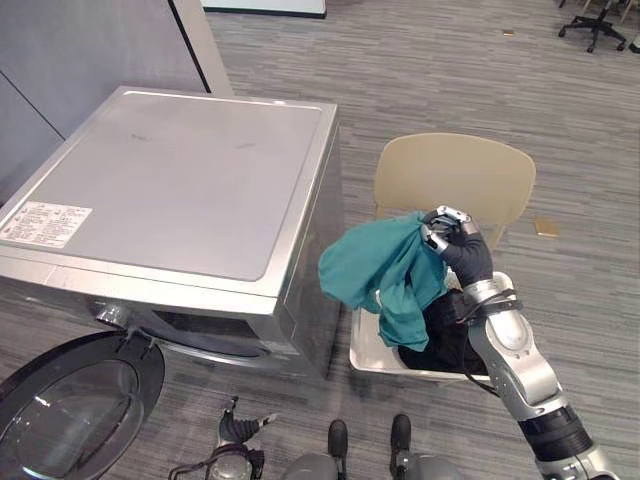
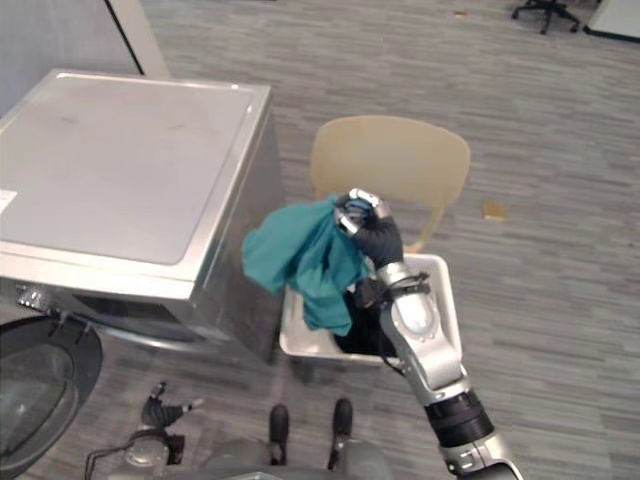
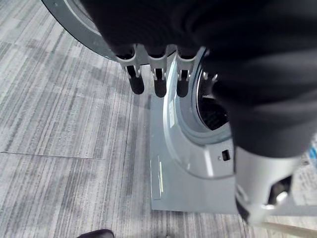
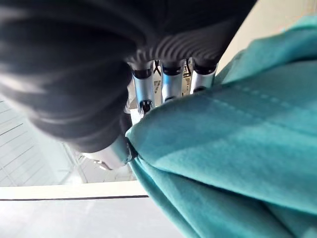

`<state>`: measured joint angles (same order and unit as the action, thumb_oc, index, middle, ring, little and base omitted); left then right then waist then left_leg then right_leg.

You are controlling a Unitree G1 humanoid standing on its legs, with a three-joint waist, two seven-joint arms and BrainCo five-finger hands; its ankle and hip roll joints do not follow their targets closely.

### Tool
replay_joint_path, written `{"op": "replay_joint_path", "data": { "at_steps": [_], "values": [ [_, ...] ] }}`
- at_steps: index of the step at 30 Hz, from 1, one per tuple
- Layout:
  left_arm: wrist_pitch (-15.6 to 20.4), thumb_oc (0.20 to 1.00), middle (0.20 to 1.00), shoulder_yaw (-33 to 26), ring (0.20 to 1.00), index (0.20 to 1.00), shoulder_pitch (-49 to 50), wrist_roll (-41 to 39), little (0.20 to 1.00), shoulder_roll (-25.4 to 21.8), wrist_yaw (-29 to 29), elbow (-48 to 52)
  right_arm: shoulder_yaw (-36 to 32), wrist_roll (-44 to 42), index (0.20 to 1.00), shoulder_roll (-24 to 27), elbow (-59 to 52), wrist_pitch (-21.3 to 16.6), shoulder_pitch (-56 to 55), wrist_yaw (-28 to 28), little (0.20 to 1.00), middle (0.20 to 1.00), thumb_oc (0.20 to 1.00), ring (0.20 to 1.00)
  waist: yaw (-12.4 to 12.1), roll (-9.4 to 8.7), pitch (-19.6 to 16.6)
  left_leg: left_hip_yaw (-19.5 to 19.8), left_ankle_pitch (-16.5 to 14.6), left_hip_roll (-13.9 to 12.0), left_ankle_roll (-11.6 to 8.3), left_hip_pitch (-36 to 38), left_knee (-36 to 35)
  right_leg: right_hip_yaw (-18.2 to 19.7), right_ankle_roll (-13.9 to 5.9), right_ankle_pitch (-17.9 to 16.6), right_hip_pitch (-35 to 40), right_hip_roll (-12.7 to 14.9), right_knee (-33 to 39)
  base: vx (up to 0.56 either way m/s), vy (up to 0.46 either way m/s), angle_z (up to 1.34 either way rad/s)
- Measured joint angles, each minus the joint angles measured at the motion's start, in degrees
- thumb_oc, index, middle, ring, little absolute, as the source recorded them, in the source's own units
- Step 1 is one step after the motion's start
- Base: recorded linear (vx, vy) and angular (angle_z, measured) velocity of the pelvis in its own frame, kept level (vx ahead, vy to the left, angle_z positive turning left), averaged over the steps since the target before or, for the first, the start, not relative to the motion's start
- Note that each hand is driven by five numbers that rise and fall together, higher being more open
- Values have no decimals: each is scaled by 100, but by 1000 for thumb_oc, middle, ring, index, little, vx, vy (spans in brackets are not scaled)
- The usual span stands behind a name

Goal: Grab the laundry basket,head to the washer,open it,put in the laundry and shut it.

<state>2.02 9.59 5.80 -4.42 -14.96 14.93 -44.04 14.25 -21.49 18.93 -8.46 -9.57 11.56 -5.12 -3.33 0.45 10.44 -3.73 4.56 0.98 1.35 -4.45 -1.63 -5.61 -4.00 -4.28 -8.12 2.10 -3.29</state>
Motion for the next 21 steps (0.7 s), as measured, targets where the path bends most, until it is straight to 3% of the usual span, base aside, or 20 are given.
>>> {"op": "replay_joint_path", "data": {
  "at_steps": [1, 3, 5, 6, 8, 9, 10, 12, 13, 14, 16, 18, 20, 21],
  "values": [
    [-2, 1000, 1000, 35, 1000, 1000, -70, -3, 1000, -12, 1, 190, -32, 0, 200, 21, -9, -21, 3, -9, 200, 200, 200, 200, 17, 71, 39, 122, -12, -49, 9, -180, 153, 187, -10, 182, -192, -48, -370, -222, -154, 65],
    [156, 1000, 1000, 152, 1000, 1000, -248, 1, 1000, -67, 5, 763, -85, 14, 200, 53, 8, -24, -2, -65, 200, 200, 200, 200, -32, 147, 82, 479, 52, -57, -25, -392, 304, 588, -59, 991, -273, -51, -1542, -148, -216, 81],
    [168, 1000, 1000, 170, 1000, 1000, -197, -7, 1000, -140, 5, 1070, -77, 22, 200, -1, -7, -35, 15, -109, 200, 200, 200, 200, -272, 120, 90, 646, 127, -13, -132, -493, 387, 685, -49, 1419, 86, -33, -1321, -203, -303, 49],
    [172, 1000, 1000, 172, 1000, 1000, -140, -12, 1000, -164, 4, 1269, -81, 22, 200, 6, -24, -50, 15, -115, 200, 200, 200, 200, -355, 123, 92, 730, 187, -14, -211, -538, 395, 696, 87, 1538, 177, -69, -1085, -272, -275, 58],
    [228, 1000, 1000, 225, 1000, 1000, -128, -117, 1000, -177, -1, 1572, -91, 18, 200, 23, -5, -112, 44, -215, 200, 200, 200, 200, -424, 356, 174, 1091, 373, -227, -527, -739, 357, 518, 251, 1289, 312, -344, -591, -291, -220, 73],
    [246, 1000, 1000, 233, 1000, 1000, -49, -171, 1000, -225, -10, 1716, -77, 19, 200, 32, 24, -113, 44, -222, 200, 200, 200, 200, -498, 406, 182, 1226, 362, -342, -693, -846, 242, 385, 371, 1210, 242, -509, -563, -316, -128, 82],
    [248, 1000, 1000, 234, 1000, 1000, 48, -184, 1000, -254, -11, 1792, -71, 19, 200, 49, 22, -118, 49, -223, 200, 200, 200, 200, -510, 449, 187, 1198, 196, -442, -721, -1009, 225, 206, 421, 1162, 203, -650, -596, -335, -84, 98],
    [247, 1000, 1000, 332, 1000, 1000, 78, -210, 1000, -347, -40, 1998, -93, 19, 200, 147, 10, -133, 90, -236, 200, 200, 200, 200, -511, 408, 219, 1049, -223, -531, -815, -1290, 249, 40, 732, 1156, -93, -657, -718, -309, -62, 100],
    [227, 1000, 1000, 382, 1000, 1000, 45, -214, 1000, -394, -152, 2251, -105, 18, 200, 190, 0, -128, 131, -254, 200, 200, 200, 200, -414, 285, 294, 507, -332, -538, -688, -1440, 305, -412, 942, 827, -150, -378, -558, -208, -57, 119],
    [240, 1000, 1000, 404, 1000, 1000, 30, -211, 1000, -421, -202, 2492, -112, 18, 200, 203, -5, -119, 120, -275, 200, 200, 200, 200, -314, 180, 308, 133, -317, -458, -620, -1494, 428, -595, 948, 726, -117, -209, -403, -172, -70, 132],
    [363, 1000, 1000, 568, 1000, 1000, -88, -194, 1000, -463, -281, 3016, -119, 17, 200, 262, -106, -120, 145, -287, 200, 200, 200, 200, -299, 77, 299, -178, -326, -362, -632, -1195, 731, -818, 952, 627, -18, 42, -182, -141, -44, 102],
    [412, 1000, 1000, 697, 1000, 1000, -139, -167, 1000, -541, -375, 3355, -107, 17, 200, 239, -225, -124, 185, -275, 200, 200, 200, 200, -181, 67, 301, -187, -451, -387, -672, -854, 959, -1015, 953, 587, 82, 133, -141, -75, 1, 78],
    [577, 1000, 1000, 857, 1000, 1000, -263, -137, 1000, -586, -460, 3652, -87, 14, 200, 243, -414, -171, 259, -214, 200, 200, 200, 200, -92, 111, 294, -192, -442, -436, -603, -205, 704, -1113, 895, 564, 105, 131, -130, -13, 57, 56],
    [560, 1000, 1000, 981, 1000, 1000, -332, -78, 1000, -641, -530, 3799, -79, 10, 200, 242, -462, -171, 249, -195, 200, 200, 200, 200, 40, 178, 272, -240, -286, -451, -547, 58, 614, -1301, 855, 537, 163, 80, -131, 49, 93, 30]
  ]
}}
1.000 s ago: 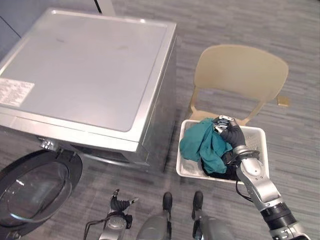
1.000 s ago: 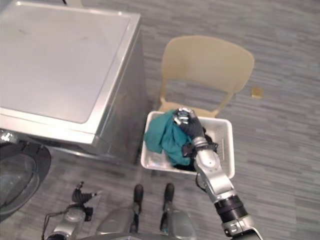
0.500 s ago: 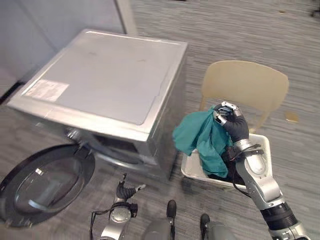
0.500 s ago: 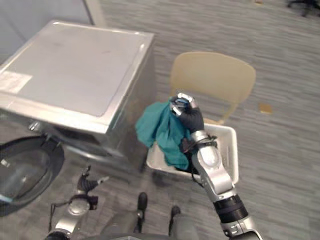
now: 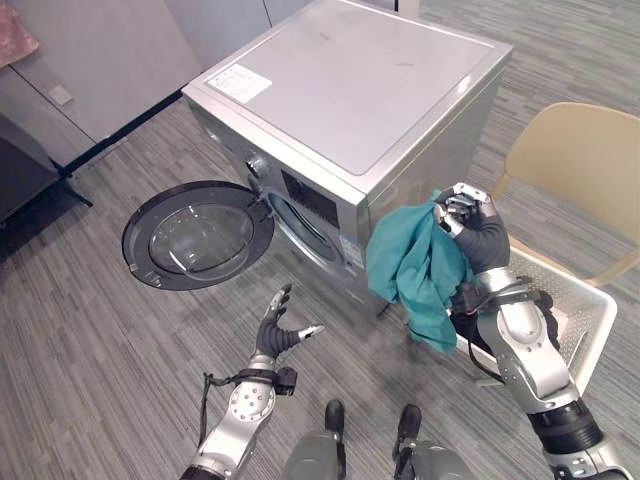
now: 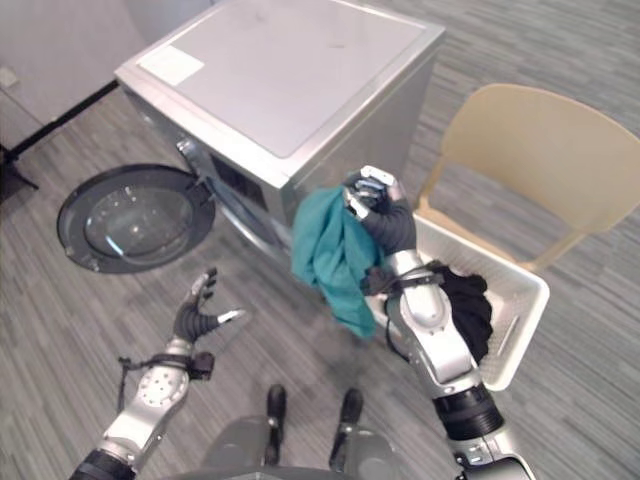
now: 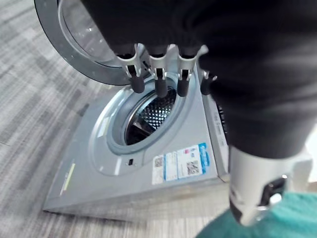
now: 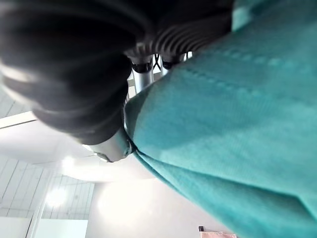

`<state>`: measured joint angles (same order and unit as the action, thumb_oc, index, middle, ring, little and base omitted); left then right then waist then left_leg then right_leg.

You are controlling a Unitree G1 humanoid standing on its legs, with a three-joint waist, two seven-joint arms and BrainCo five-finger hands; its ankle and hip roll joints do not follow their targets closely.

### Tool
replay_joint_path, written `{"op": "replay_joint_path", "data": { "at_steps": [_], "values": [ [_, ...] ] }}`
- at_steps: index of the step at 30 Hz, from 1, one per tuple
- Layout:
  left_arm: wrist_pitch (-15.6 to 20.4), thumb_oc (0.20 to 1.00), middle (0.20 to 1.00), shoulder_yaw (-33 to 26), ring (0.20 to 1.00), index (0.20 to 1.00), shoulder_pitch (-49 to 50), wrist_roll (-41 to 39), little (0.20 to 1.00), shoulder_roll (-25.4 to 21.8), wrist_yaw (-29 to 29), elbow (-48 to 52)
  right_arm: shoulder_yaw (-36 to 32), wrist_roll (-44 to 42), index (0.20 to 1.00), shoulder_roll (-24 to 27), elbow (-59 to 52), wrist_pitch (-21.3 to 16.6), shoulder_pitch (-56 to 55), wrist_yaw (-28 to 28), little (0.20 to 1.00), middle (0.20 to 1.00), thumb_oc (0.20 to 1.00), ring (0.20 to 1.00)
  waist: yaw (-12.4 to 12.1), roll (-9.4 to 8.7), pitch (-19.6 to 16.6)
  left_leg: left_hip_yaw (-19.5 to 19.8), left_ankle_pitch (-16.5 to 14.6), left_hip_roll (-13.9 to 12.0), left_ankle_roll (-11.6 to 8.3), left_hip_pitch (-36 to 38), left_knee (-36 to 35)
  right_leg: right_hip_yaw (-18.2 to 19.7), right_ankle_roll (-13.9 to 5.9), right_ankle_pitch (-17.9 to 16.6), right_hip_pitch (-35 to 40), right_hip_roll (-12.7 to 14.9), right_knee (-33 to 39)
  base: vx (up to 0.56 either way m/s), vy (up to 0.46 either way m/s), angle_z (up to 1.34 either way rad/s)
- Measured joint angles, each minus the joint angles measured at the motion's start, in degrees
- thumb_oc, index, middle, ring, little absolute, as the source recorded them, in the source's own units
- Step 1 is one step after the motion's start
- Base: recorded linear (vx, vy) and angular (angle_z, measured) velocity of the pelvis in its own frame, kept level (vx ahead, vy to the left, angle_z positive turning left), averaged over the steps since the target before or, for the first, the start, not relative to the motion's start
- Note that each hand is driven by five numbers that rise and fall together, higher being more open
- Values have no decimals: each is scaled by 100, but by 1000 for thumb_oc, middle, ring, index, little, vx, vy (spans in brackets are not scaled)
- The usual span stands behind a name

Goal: Grab the laundry basket,head to the washer,open it,put in the laundry and shut it.

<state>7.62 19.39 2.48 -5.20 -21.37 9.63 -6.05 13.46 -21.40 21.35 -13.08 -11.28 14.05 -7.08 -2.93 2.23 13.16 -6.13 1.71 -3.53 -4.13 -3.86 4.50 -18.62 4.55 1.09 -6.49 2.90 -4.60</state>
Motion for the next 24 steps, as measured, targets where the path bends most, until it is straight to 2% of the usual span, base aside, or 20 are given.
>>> {"op": "replay_joint_path", "data": {
  "at_steps": [2, 3, 5, 7, 13, 17, 18, 24],
  "values": [
    [-22, 1000, 1000, 166, 1000, 1000, -108, 167, 1000, -94, -50, 280, 22, -3, 200, -21, -72, -1, -44, 6, 200, 200, 200, 200, 226, 57, -25, -83, -1, -21, 20, 223, -358, -127, -50, 12, 19, -75, -27, 66, 75, 45],
    [-4, 1000, 1000, 358, 1000, 1000, -382, 361, 1000, -131, -53, 445, 49, -8, 200, 0, -133, -2, -24, 27, 200, 200, 200, 200, 268, 70, -30, -118, -69, -78, 116, 325, -574, -159, -95, -3, -32, -155, -38, 73, 62, 19],
    [-27, 1000, 1000, 790, 1000, 1000, -1032, 591, 1000, -99, -41, 424, 381, -11, 200, -134, -153, 15, 51, 123, 200, 200, 200, 200, 264, -25, -65, -132, -98, -40, 151, 350, -659, -84, -241, -64, -99, -122, -46, 61, 88, -10],
    [-26, 1000, 1000, 1086, 1000, 1000, -1398, 766, 1000, -89, -27, 423, 820, -18, 200, -202, -154, 17, 232, 228, 200, 200, 200, 200, 287, -14, -97, -232, -110, 30, 181, 470, -683, 18, -296, -99, -41, -47, -87, 54, 58, -22],
    [-12, 1000, 1000, 1236, 1000, 1000, -1621, 878, 1000, 163, 328, 300, 1264, -397, 200, -371, -162, 14, 276, 343, 200, 200, 200, 200, 312, -24, -556, -270, -84, 78, 268, 565, -757, 68, -322, -117, -17, -17, -109, 33, 50, -5],
    [-28, 1000, 1000, 1449, 1000, 1000, -1629, 876, 1000, 293, 443, 164, 1615, -689, 200, -521, -117, 24, 277, 336, 200, 200, 200, 200, 290, -27, -586, -300, -73, 40, 264, 607, -755, 121, -321, -119, 9, -74, -103, 10, 31, -6],
    [-40, 200, 200, 1460, 200, 200, -1636, 869, 200, 369, 466, 36, 1700, -742, 200, -554, -66, 29, 280, 338, 200, 200, 200, 200, 288, -26, -602, -307, -70, 30, 263, 609, -750, 134, -321, -119, 8, -88, -104, -4, 23, -4],
    [-60, 200, 200, 1454, 200, 200, -1632, 806, 200, 523, 670, -180, 1858, -894, 200, -613, 121, 45, 280, 265, 200, 200, 200, 200, 283, -26, -631, -316, -49, 0, 254, 609, -746, 149, -321, -119, 11, -122, -112, -1, 3, -1]
  ]
}}
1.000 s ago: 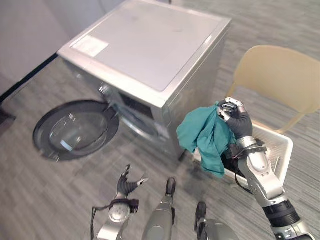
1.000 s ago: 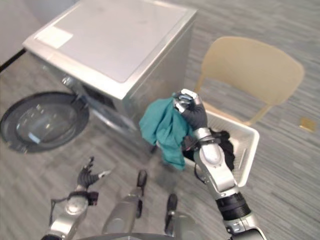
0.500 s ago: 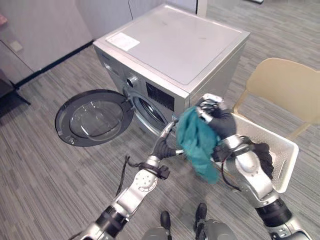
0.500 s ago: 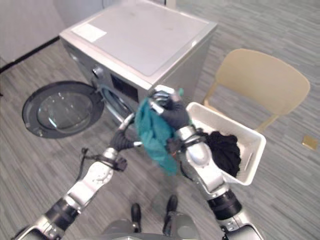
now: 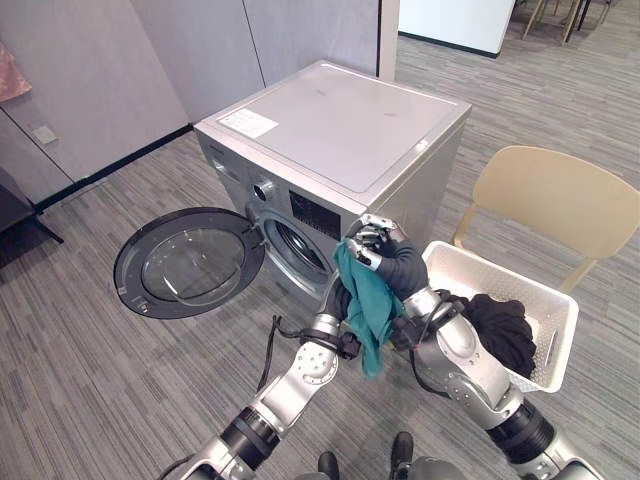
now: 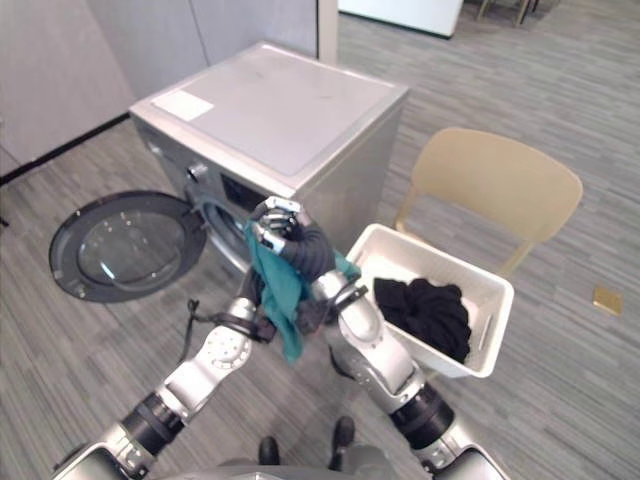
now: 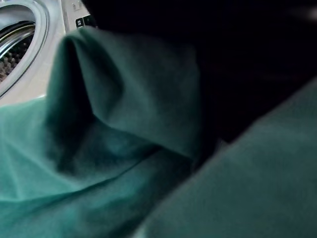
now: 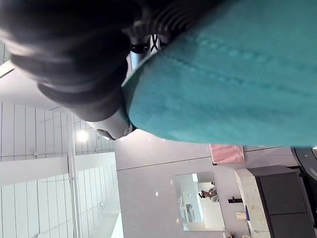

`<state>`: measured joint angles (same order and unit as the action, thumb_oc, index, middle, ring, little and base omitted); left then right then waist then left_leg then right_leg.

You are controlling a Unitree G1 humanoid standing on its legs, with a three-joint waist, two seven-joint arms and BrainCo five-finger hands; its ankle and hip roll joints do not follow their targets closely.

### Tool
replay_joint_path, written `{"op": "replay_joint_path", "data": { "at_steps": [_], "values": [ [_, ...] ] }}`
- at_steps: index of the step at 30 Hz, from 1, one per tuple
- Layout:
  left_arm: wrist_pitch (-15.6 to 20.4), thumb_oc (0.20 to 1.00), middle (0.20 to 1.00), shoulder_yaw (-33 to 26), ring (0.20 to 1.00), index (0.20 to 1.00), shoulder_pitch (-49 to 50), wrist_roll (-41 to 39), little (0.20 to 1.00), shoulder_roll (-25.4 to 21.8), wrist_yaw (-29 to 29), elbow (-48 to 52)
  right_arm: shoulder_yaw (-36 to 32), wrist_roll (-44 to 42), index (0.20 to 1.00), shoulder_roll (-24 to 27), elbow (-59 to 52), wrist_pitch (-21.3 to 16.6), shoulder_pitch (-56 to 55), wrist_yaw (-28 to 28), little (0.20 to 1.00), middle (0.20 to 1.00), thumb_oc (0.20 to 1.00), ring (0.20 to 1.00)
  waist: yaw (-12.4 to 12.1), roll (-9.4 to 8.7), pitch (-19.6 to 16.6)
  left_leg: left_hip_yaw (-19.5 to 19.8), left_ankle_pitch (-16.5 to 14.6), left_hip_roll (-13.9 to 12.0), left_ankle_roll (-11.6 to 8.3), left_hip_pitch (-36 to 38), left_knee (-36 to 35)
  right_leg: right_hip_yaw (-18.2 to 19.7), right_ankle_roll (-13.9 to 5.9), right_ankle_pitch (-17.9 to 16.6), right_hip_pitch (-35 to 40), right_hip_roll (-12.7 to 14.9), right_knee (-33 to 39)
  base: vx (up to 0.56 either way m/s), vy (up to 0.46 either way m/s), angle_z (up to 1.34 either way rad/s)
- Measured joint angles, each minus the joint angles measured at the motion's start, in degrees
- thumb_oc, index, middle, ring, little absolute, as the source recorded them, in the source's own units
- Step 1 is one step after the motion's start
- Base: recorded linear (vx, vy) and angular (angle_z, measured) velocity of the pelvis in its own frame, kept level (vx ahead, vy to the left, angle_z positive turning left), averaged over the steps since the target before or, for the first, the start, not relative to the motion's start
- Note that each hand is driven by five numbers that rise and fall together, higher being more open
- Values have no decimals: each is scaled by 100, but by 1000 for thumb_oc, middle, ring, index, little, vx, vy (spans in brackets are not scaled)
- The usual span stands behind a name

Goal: Grab the laundry basket,head to the washer,open it,put in the laundry and shut it.

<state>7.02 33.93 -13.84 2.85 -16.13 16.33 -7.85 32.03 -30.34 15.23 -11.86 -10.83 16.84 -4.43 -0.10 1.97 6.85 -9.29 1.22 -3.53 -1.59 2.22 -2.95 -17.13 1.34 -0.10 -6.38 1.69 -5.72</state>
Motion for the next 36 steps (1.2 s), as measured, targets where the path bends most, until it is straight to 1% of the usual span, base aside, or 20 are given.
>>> {"op": "replay_joint_path", "data": {
  "at_steps": [2, 3, 4, 5, 6, 8, 11, 12, 14, 16, 19, 20, 21, 24, 27, 30, 32, 33, 35, 36],
  "values": [
    [-1, 200, 200, -23, 200, 200, 7, -31, 200, -18, 18, 9, 1, 0, 200, 18, 0, 0, -5, -6, 200, 200, 200, 200, 2, 0, 0, 0, 2, -8, 0, -4, -1, 3, 0, 0, 7, -1, -3, 0, 0, 0],
    [-1, 200, 200, -111, 200, 200, 72, -50, 200, -35, 15, 40, -10, 9, 275, 88, 6, 0, -40, 3, 275, 275, 275, 275, 1, 0, 0, 2, 2, -9, 1, 1, -4, 4, 0, 0, 27, -2, -4, 0, 0, 0],
    [-2, 200, 200, -171, 200, 200, 125, -50, 200, -30, 17, 62, -7, 9, 658, 110, 7, 0, -66, 6, 658, 658, 658, 658, 4, 0, 0, 3, 2, -9, 1, 11, -3, 4, 0, 0, 37, -1, -4, 0, 0, 0],
    [-4, 200, 200, -252, 200, 200, 180, -50, 200, -55, 22, 71, -9, 71, 856, 185, 9, 10, -72, 15, 856, 856, 856, 856, -3, 0, -1, 8, 2, -7, 1, 10, -2, 3, 0, 0, 40, 1, -2, 0, 0, 0],
    [-5, 200, 200, -308, 200, 200, 222, -52, 200, -67, 22, 80, -12, 130, 1000, 230, 10, 15, -72, 18, 1000, 1000, 1000, 1000, -3, -2, -2, 8, 2, -6, 1, 11, -3, 4, 0, 0, 40, 2, -1, 0, 0, 0],
    [-7, 200, 200, -406, 200, 200, 340, -52, 200, -215, -4, 125, -30, 396, 1000, 420, 8, 49, -70, 61, 1000, 1000, 1000, 1000, -11, -7, -5, 9, 3, -5, 2, 14, -2, 4, 0, 0, 42, 5, -5, 0, 0, 0],
    [-7, 200, 200, -741, 200, 200, 624, -53, 200, -353, -23, 385, -157, 953, 1000, 800, -19, 143, -86, 94, 1000, 1000, 1000, 1000, -8, -23, -17, 10, 3, -5, 2, 25, -4, 5, 0, 0, 49, 4, -1, 0, 0, 0],
    [-5, 200, 200, -963, 200, 200, 817, -51, 200, -448, -42, 593, -391, 1452, 1000, 1017, -144, 211, -121, 85, 1000, 1000, 1000, 1000, -22, -24, -18, 13, 3, -3, 2, 40, -6, 5, 0, 0, 56, 4, 4, 0, 0, 0],
    [-2, 200, 200, -1227, 200, 200, 1078, -53, 200, -545, -34, 838, -731, 1939, 1000, 1249, -374, 194, -195, 48, 1000, 1000, 1000, 1000, -25, -24, -18, 13, 3, 1, 3, 76, -10, 6, 1, -1, 77, 5, 14, 0, 0, 0],
    [51, 200, 200, -1661, 200, 200, 1485, -50, 200, -718, -126, 1068, -1346, 2595, 1000, 1595, -795, 148, -491, -23, 1000, 1000, 1000, 1000, -23, -17, -45, 13, -1, 2, 8, 92, -21, 9, -1, 0, 98, 0, 36, 0, 0, 0],
    [64, 200, 200, -2164, 200, 200, 1992, -50, 200, -950, -207, 1116, -1918, 2930, 1000, 1963, -979, 49, -1012, -45, 1000, 1000, 1000, 1000, -11, -15, -73, 8, -6, 1, 16, 95, -22, 17, -1, 1, 102, 0, 39, 0, 0, 0],
    [70, 200, 200, -2249, 200, 200, 2110, -47, 200, -973, -259, 1109, -2016, 2964, 1000, 1989, -974, 30, -1206, -22, 1000, 1000, 1000, 1000, -9, -13, -81, 6, -6, 6, 16, 92, -23, 20, -2, 1, 92, 0, 34, 0, 0, 0],
    [114, 200, 200, -2448, 200, 200, 2382, -33, 200, -989, -371, 1108, -2279, 3027, 1000, 1996, -968, -14, -1693, 93, 1000, 1000, 1000, 1000, -16, -11, -85, 6, -13, 7, 25, 93, -27, 21, -3, 2, 91, 2, 37, 0, 0, 0],
    [129, 200, 200, -2693, 200, 200, 2860, -23, 200, -1002, -474, 953, -2459, 3030, 1000, 1999, -808, 89, -2377, 248, 1000, 1000, 1000, 1000, -1, 10, -99, -7, -19, 15, 32, 83, -31, 38, -4, 2, 77, 8, 32, -5, 2, -1],
    [161, 200, 200, -2850, 200, 200, 3099, 77, 200, -1011, -637, 573, -2712, 3053, 1000, 1959, -286, 75, -2973, 464, 1000, 1000, 1000, 1000, 1, 21, -124, -30, -65, 15, 77, 75, -60, 55, -5, 4, 59, 19, -2, -13, 4, -3],
    [123, 200, 200, -3240, 200, 200, 3557, 72, 200, -904, -742, 139, -2962, 3265, 1000, 1842, 629, 251, -3493, 553, 1000, 1000, 1000, 1000, 9, 38, -129, -48, -91, 14, 40, 74, -108, 70, -4, 5, 36, 19, -16, -33, 5, -4],
    [92, 200, 200, -3428, 200, 200, 3735, 44, 200, -769, -778, -249, -2971, 3282, 1000, 1837, 1158, 391, -3606, 599, 1000, 1000, 1000, 1000, 5, 49, -134, -62, -76, 16, 56, 2, -100, 88, -5, 6, -56, 24, -52, -86, 0, -3],
    [41, 200, 200, -3445, 200, 200, 3808, -7, 200, -739, -786, -328, -2972, 3297, 1000, 1838, 1257, 412, -3619, 596, 1000, 1000, 1000, 1000, -19, 59, -124, -55, -36, 17, 84, -27, -96, 84, -5, 5, -75, 24, -61, -124, -9, 1],
    [-8, 200, 200, -3488, 200, 200, 3769, -67, 200, -596, -839, -643, -2972, 3456, 1000, 1829, 1640, 434, -3583, 585, 1000, 1000, 1000, 1000, -60, 64, -115, -15, -27, 19, 72, -156, -18, 58, -7, 9, -176, 39, -114, -124, -17, 10],
    [-9, 200, 200, -3483, 200, 200, 3719, -128, 200, -579, -877, -745, -2974, 3499, 1000, 1788, 1813, 429, -3537, 567, 1000, 1000, 1000, 1000, -36, 54, -105, 48, -47, 19, 78, -239, 57, 13, -8, 11, -202, 61, -128, -117, -24, 20]
  ]
}}
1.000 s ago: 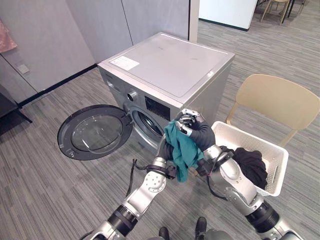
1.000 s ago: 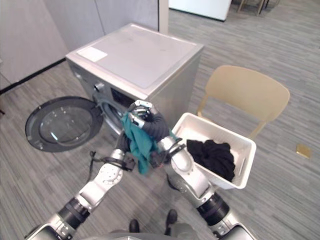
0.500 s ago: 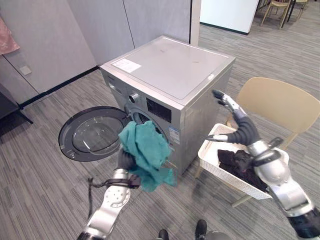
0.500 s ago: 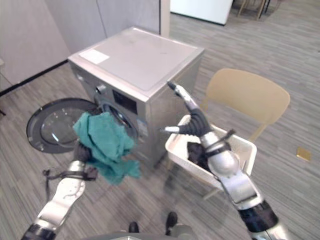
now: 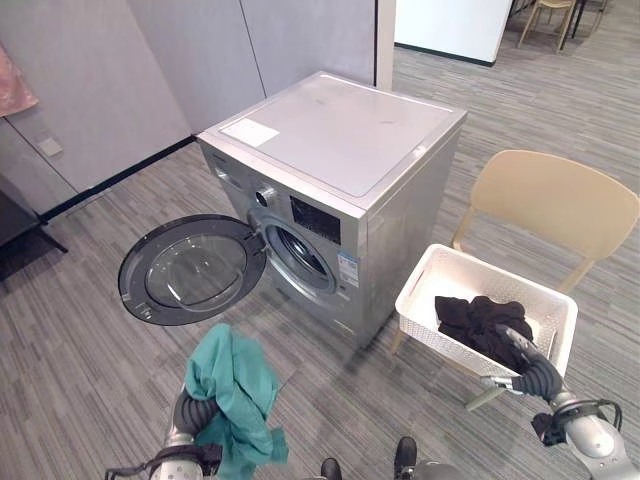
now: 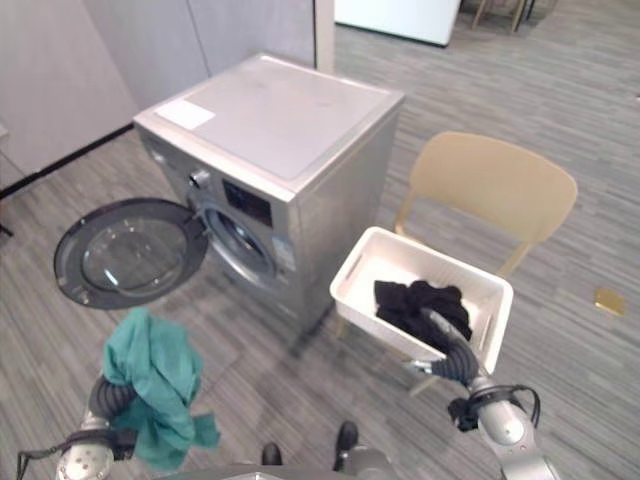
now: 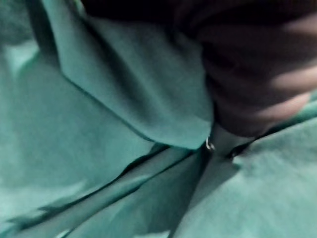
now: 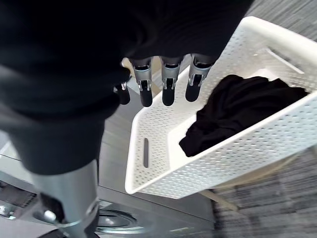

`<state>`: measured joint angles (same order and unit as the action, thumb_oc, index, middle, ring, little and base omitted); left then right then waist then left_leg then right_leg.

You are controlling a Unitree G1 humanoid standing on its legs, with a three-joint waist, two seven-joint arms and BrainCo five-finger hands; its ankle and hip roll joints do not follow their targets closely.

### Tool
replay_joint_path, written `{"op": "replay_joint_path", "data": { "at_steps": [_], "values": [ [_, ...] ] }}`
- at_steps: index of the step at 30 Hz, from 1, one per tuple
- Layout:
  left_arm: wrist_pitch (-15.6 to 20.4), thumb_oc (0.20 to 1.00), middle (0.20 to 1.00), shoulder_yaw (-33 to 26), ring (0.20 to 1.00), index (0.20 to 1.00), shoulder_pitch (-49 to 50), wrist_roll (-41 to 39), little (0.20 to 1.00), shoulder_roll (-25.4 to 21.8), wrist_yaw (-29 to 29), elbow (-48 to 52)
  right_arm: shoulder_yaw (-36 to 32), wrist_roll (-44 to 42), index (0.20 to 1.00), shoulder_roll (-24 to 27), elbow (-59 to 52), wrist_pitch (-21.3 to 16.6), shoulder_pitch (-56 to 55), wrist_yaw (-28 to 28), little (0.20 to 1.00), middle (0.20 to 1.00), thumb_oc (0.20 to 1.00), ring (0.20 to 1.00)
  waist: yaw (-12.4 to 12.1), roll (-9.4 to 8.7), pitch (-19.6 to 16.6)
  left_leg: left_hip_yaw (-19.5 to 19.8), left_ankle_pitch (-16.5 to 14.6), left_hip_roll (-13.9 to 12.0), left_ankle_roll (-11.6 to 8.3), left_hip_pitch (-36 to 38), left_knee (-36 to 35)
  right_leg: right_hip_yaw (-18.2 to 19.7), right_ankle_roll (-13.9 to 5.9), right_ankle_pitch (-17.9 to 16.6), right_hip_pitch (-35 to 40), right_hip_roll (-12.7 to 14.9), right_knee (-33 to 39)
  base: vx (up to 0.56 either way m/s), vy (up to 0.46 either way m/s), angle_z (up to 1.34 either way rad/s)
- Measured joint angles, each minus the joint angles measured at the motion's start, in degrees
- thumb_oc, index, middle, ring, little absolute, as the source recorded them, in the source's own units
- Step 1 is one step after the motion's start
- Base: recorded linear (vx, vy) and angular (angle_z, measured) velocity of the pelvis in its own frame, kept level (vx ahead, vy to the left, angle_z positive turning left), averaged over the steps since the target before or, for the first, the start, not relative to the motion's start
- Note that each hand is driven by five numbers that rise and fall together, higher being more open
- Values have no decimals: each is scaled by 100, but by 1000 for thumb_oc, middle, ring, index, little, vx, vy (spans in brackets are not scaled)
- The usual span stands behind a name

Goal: Grab the laundry basket,head to the washer,open it,put in the laundry and shut it.

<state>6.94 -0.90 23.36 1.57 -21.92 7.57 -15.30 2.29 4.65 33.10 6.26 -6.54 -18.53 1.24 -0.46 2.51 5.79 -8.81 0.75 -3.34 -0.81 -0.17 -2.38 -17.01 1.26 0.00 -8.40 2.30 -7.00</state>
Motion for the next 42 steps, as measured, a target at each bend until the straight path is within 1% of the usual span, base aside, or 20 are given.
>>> {"op": "replay_joint_path", "data": {
  "at_steps": [4, 7, 8, 10, 11, 12, 14, 17, 19, 20, 22, 23, 26, 32, 34, 36, 37, 39, 40, 42],
  "values": [
    [-11, 200, 200, -4, 200, 200, -291, -347, 200, 78, -86, -353, 41, 224, 1000, -65, 713, 41, 215, -131, 1000, 1000, 1000, 1000, -214, -32, 309, 321, -8, 4, -46, -517, 357, -227, 3, 84, -269, 73, -219, -42, 25, 48],
    [-50, 200, 200, 95, 200, 200, -648, -370, 200, 58, -110, -464, 141, 405, 1000, -123, 1043, 57, 321, -240, 1000, 1000, 1000, 1000, -285, -135, 481, 432, -285, 13, -55, -866, 425, -633, -160, 162, -351, 185, -146, 42, 112, 87],
    [-76, 200, 200, 95, 200, 200, -771, -370, 200, 49, -113, -457, 140, 438, 1000, -235, 1118, 81, 434, -277, 1000, 1000, 1000, 1000, -276, -243, 532, 138, -399, -3, 45, -880, 416, -835, -216, 125, -338, 292, 11, 133, 147, 109],
    [-171, 200, 200, 121, 200, 200, -986, -370, 200, 52, -132, -455, 71, 451, 1000, -500, 1128, 166, 630, -380, 1000, 1000, 1000, 1000, -69, -462, 609, -933, -529, -83, 195, -887, 1094, -1327, -362, -8, -72, 605, 287, 141, 158, 127],
    [-170, 200, 200, 290, 200, 200, -983, -368, 200, 38, -127, -392, 198, 464, 1000, -475, 961, 154, 615, -445, 1000, 1000, 1000, 1000, 75, -425, 518, -1415, -546, -169, 89, -742, 1104, -1479, -371, -8, 79, 584, 394, 176, 161, 127],
    [-131, 200, 200, 384, 200, 200, -1064, -369, 200, 59, -125, -367, 272, 510, 1000, -450, 972, 141, 661, -473, 1000, 1000, 1000, 1000, 105, -373, 479, -1390, -549, -211, 79, -620, 1032, -1503, -350, 2, 77, 553, 357, 197, 203, 82],
    [-96, 200, 200, 608, 200, 200, -1282, -365, 200, 53, -139, -341, 333, 620, 1000, -511, 1083, 168, 982, -475, 1000, 1000, 1000, 1000, 27, -113, 455, -1208, -485, -186, 105, -488, 729, -1508, -285, 55, -157, 546, 11, 180, 230, 7],
    [-121, 200, 200, 611, 200, 200, -1353, -362, 200, 28, -135, -383, 495, 654, 1000, -682, 1252, 198, 1199, -477, 1000, 1000, 1000, 1000, 31, -248, 490, -1233, -447, 36, 261, -450, 664, -1220, -256, 96, -370, 848, -518, 197, 237, 14],
    [-124, 200, 200, 638, 200, 200, -1367, -354, 200, 1, -131, -381, 649, 657, 1000, -700, 1264, 267, 1204, -483, 1000, 1000, 1000, 1000, 166, -288, 528, -975, -577, 328, 494, -330, 615, -523, -310, 143, -812, 1305, -1819, 172, 192, 53],
    [-122, 200, 200, 655, 200, 200, -1393, -349, 200, -43, -123, -371, 705, 657, 1000, -701, 1253, 270, 1154, -483, 1000, 1000, 1000, 1000, 220, -308, 549, -859, -566, 405, 597, -245, 612, -244, -470, 308, -999, 1355, -2146, 205, 145, 50],
    [-121, 200, 200, 598, 200, 200, -1484, -311, 200, -131, -39, -362, 834, 656, 1000, -775, 1213, 262, 1107, -479, 1000, 1000, 1000, 1000, 224, -387, 611, -715, -513, 505, 682, -127, 398, 592, -541, 637, -1455, 875, -2535, 215, 63, 44],
    [-119, 200, 200, 635, 200, 200, -1538, -303, 200, -202, -32, -373, 907, 656, 1000, -777, 1206, 256, 1120, -476, 1000, 1000, 1000, 1000, 264, -387, 709, -623, -383, 516, 628, -90, 316, 638, -551, 629, -1515, 589, -2103, 165, 6, 56],
    [-124, 200, 200, 694, 200, 200, -1644, -299, 200, -251, -49, -414, 934, 654, 1000, -770, 1269, 256, 1127, -481, 1000, 1000, 1000, 1000, 379, -459, 827, -277, -459, 668, 648, -25, 230, 395, -663, 455, -1784, 302, -1068, 390, -17, 67],
    [-164, 200, 200, 755, 200, 200, -1740, -253, 200, -191, -55, -567, 902, 658, 1000, -771, 1482, 260, 1147, -473, 1000, 1000, 1000, 1000, 442, -364, 944, 344, -862, 690, 429, 637, 88, -344, -757, -105, -1687, 425, 350, 340, -81, 52],
    [-186, 200, 200, 849, 200, 200, -1763, -251, 200, -154, -59, -561, 870, 657, 1000, -757, 1488, 265, 1121, -472, 1000, 1000, 1000, 1000, 518, -254, 984, 549, -911, 586, 346, 842, 97, -277, -675, -658, -1460, 415, 335, 395, -189, 69],
    [-192, 200, 200, 922, 200, 200, -1705, -242, 200, -117, -71, -495, 877, 656, 1000, -764, 1560, 264, 1188, -463, 1000, 1000, 1000, 1000, 542, -135, 988, 626, -879, 372, 160, 951, 359, -237, -671, -669, -1315, 306, 10, 261, -222, 56],
    [-193, 200, 200, 987, 200, 200, -1735, -241, 200, -90, -101, -469, 887, 657, 1000, -763, 1617, 263, 1185, -444, 1000, 1000, 1000, 1000, 642, -182, 971, 565, -865, 347, -167, 673, 1383, -201, -532, -606, -1054, 258, -88, 207, -181, 78],
    [-172, 200, 200, 998, 200, 200, -1672, -243, 200, -68, -111, -375, 877, 652, 1000, -672, 1608, 205, 1189, -454, 1000, 1000, 1000, 1000, 587, -287, 896, 89, -745, 203, -275, 94, 2830, -77, 140, -644, -794, 222, 21, 189, -138, 4],
    [-160, 200, 200, 1005, 200, 200, -1522, -244, 200, -53, -128, -380, 896, 601, 1000, -532, 1676, 155, 1362, -385, 1000, 1000, 1000, 1000, 494, -178, 854, -8, -555, -24, -385, -26, 3439, 117, 341, -525, -615, -33, 47, 165, -87, -68],
    [-159, 200, 200, 990, 200, 200, -1525, -246, 200, -76, -133, -361, 1108, 588, 1000, -628, 1544, 147, 1385, -364, 1000, 1000, 1000, 1000, 444, -209, 831, -133, -891, -158, -398, -379, 3813, 230, 526, -573, -533, -154, 173, 202, -48, -52]
  ]
}}
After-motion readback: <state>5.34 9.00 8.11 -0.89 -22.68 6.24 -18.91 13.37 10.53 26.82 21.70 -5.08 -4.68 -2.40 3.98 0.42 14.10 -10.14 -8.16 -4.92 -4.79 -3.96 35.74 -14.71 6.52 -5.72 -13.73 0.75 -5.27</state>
